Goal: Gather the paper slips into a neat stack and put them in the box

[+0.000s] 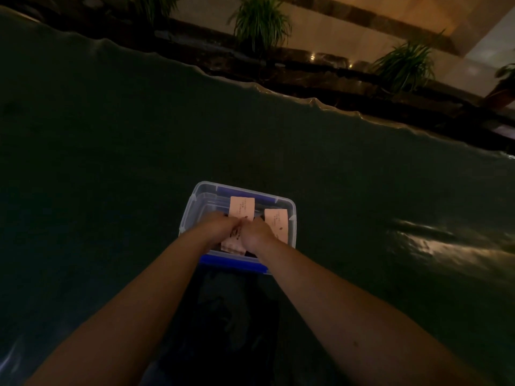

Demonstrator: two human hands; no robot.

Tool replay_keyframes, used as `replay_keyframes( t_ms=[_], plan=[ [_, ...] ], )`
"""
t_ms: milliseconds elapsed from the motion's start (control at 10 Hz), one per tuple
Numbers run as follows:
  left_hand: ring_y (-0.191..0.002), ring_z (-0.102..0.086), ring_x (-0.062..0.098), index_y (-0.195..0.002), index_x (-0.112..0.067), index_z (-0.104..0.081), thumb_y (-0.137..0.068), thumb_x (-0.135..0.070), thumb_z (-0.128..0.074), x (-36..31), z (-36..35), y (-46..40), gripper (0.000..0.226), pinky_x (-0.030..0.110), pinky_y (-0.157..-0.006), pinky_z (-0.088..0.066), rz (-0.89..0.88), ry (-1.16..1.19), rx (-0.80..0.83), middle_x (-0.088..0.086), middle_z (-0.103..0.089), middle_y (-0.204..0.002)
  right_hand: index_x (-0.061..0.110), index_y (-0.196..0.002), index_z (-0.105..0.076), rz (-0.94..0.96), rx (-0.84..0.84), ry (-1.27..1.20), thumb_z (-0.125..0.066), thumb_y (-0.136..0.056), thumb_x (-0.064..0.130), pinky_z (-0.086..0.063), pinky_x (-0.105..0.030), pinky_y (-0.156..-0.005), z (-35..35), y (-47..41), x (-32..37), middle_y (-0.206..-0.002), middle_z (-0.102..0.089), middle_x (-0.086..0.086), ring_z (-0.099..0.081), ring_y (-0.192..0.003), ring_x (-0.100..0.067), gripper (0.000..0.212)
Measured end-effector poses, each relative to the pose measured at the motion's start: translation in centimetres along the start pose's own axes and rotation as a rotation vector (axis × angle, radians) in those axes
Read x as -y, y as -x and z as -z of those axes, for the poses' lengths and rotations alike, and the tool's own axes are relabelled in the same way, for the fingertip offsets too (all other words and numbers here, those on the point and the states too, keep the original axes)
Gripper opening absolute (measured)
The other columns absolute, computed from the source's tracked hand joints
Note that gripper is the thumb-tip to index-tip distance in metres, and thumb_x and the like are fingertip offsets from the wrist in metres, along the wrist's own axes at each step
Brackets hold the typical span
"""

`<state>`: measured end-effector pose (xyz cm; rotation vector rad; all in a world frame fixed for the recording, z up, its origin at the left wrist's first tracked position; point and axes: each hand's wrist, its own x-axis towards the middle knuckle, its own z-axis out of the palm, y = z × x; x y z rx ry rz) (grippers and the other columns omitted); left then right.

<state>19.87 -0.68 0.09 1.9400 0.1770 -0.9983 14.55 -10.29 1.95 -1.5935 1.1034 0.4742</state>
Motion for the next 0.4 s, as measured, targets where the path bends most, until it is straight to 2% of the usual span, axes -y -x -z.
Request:
replay_keyframes(
  t_ms=[100,200,300,400],
  plan=[
    [-0.088,-0.064,0.016,-0.119,-0.021,-0.063,-0.101,-0.031,-0.057,-0.1,0.1,0.3,0.021,0.039,-0.082,-0.052,-0.05,-0.074,-0.021,0.004,-0.066,-0.097,0.021,-0.134,-0.061,0.01,0.009,0.037,-0.048,-0.109,0.029,-0.052,-0.04,-0.095,0.2,0.2,0.0,-0.125,-0.07,-0.01,-0.067,-0.098,-0.022,0.029],
    [-0.092,-0.063,0.014,-0.127,-0.023,-0.061,-0.099,-0.029,-0.059,0.0,0.6,1.1,0.029,0.033,-0.073,-0.049,-0.13,-0.14,-0.011,0.003,-0.067,-0.109,0.021,-0.13,-0.062,0.163,0.042,0.222,-0.053,-0.107,0.03,-0.052,-0.034,-0.079,1.0,0.8,-0.6,-0.113,-0.069,-0.005,-0.067,-0.092,-0.018,0.026],
    [-0.089,-0.063,0.01,-0.135,-0.022,-0.057,-0.099,-0.026,-0.061,0.0,1.1,2.4,0.036,0.028,-0.066,-0.048,-0.169,-0.179,-0.033,0.0,-0.066,-0.107,0.024,-0.117,-0.065,0.27,0.098,0.227,-0.052,-0.107,0.031,-0.046,-0.026,-0.065,2.9,1.9,-1.0,-0.101,-0.069,0.002,-0.067,-0.085,-0.011,0.018],
    [-0.084,-0.062,0.005,-0.144,-0.023,-0.05,-0.098,-0.025,-0.064,-0.6,1.5,5.4,0.048,0.022,-0.06,-0.046,-0.272,-0.273,-0.13,-0.002,-0.066,-0.112,0.031,-0.1,-0.07,0.366,0.118,0.231,-0.052,-0.107,0.033,-0.052,-0.027,-0.066,7.2,4.1,-2.0,-0.095,-0.073,0.005,-0.071,-0.083,-0.009,0.02]
  ],
)
